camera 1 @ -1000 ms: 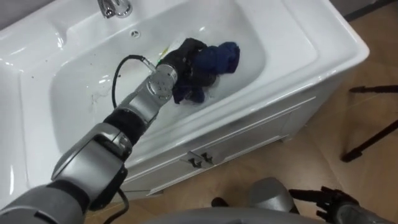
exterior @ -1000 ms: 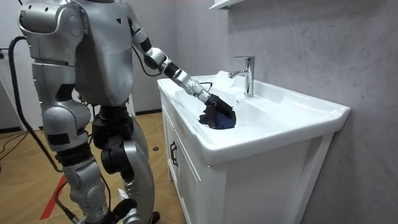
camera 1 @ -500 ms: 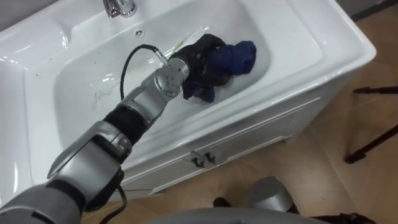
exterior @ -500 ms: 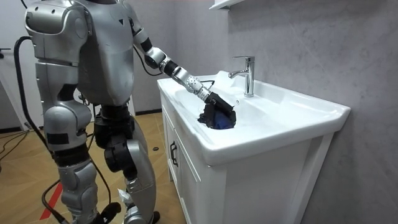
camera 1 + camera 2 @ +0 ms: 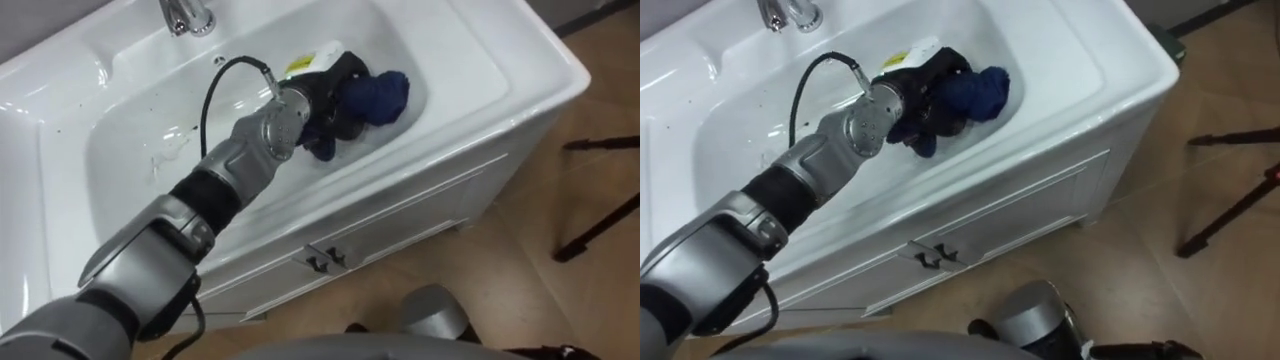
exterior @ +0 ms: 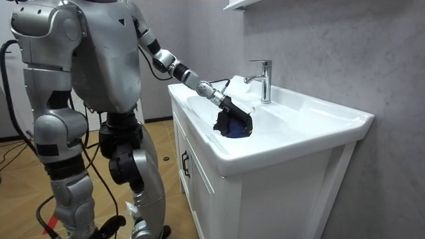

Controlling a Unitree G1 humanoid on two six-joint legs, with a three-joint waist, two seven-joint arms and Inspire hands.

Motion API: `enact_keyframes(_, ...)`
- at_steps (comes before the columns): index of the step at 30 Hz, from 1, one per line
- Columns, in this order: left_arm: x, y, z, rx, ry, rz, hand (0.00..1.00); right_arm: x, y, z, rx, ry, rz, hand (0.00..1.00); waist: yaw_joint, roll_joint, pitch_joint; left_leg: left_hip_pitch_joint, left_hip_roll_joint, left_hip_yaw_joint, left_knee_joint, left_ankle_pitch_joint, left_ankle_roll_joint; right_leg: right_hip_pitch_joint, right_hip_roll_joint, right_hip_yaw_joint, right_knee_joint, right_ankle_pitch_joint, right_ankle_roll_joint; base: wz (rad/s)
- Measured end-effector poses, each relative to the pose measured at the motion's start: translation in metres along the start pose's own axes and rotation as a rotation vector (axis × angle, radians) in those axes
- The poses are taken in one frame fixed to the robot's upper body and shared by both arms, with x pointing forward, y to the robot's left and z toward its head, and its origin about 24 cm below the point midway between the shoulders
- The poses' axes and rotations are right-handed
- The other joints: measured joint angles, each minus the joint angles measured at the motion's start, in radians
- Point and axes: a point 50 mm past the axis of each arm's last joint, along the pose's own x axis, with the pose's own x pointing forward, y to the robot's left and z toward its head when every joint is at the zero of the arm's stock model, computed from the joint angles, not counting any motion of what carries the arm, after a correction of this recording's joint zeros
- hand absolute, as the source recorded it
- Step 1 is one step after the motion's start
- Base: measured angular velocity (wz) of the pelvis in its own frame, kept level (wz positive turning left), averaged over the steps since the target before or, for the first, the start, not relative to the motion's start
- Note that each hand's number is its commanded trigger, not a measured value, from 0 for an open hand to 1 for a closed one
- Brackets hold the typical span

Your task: Wipe basin

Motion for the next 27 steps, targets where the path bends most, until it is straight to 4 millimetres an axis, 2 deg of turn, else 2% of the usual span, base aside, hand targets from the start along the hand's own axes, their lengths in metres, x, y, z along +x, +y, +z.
enact_keyframes(4,-0.002,0.001,-0.02,0.085,0.065,0.031,1.0,-0.002,-0.009,0.004,-0.001,-0.004,0.002,0.0,0.002,-0.004,0.0013,-0.001,0.001,0.035,0.002,-0.001,0.0,-0.043,0.003,0.05,0.045,-0.003,-0.001,-0.37)
enact_keyframes(8,-0.004,0.006,-0.049,0.045,0.168,0.091,1.0,-0.002,-0.007,0.009,0.005,-0.019,0.007,0.0,0.001,-0.018,0.0042,-0.059,0.013,0.058,0.045,-0.006,0.002,-0.121,0.008,0.079,0.106,-0.009,-0.006,-0.22)
enact_keyframes(10,-0.006,0.018,-0.069,0.018,0.237,0.149,1.0,-0.002,-0.004,0.01,0.005,-0.024,0.014,0.0,0.006,-0.041,0.0095,-0.123,0.03,0.078,0.103,-0.013,0.005,-0.197,0.011,0.092,0.166,-0.015,-0.015,-0.13)
enact_keyframes(12,-0.008,0.028,-0.079,0.014,0.275,0.195,1.0,-0.002,-0.002,0.017,0.003,-0.046,0.017,0.0,0.006,-0.05,0.0124,-0.177,0.042,0.08,0.145,-0.02,0.001,-0.253,0.014,0.092,0.205,-0.018,-0.019,-0.09)
enact_keyframes(14,-0.009,0.039,-0.085,0.017,0.289,0.247,1.0,-0.002,-0.001,0.021,0.001,-0.062,0.021,0.0,0.02,-0.059,0.0178,-0.23,0.062,0.09,0.196,-0.031,0.002,-0.31,0.03,0.112,0.244,-0.021,-0.018,-0.19)
enact_keyframes(16,-0.01,0.051,-0.096,0.013,0.337,0.302,1.0,-0.003,0.002,0.028,-0.01,-0.092,0.023,0.0,0.042,-0.064,0.0217,-0.297,0.096,0.103,0.258,-0.044,-0.002,-0.375,0.049,0.116,0.281,-0.017,-0.034,-0.28)
enact_keyframes(19,-0.014,0.065,-0.106,0.031,0.381,0.36,1.0,-0.003,0.006,0.034,-0.033,-0.105,0.028,0.0,0.045,-0.072,0.027,-0.361,0.119,0.1,0.302,-0.041,-0.006,-0.441,0.065,0.118,0.319,-0.007,-0.047,-0.1)
enact_keyframes(22,-0.018,0.079,-0.113,0.037,0.401,0.425,1.0,-0.003,0.007,0.034,-0.042,-0.104,0.025,0.0,0.051,-0.082,0.0331,-0.416,0.136,0.105,0.332,-0.04,-0.01,-0.506,0.068,0.116,0.359,-0.001,-0.058,-0.02)
enact_keyframes(25,-0.024,0.093,-0.12,0.064,0.421,0.472,1.0,-0.003,0.008,0.034,-0.055,-0.104,0.027,0.0,0.053,-0.101,0.0378,-0.456,0.137,0.1,0.34,-0.037,-0.019,-0.555,0.069,0.113,0.381,0.005,-0.071,-0.01)
enact_keyframes(27,-0.028,0.098,-0.126,0.08,0.437,0.49,1.0,-0.003,0.009,0.035,-0.063,-0.104,0.028,0.0,0.054,-0.116,0.0363,-0.475,0.146,0.099,0.356,-0.048,-0.036,-0.577,0.073,0.114,0.392,0.009,-0.078,-0.11)
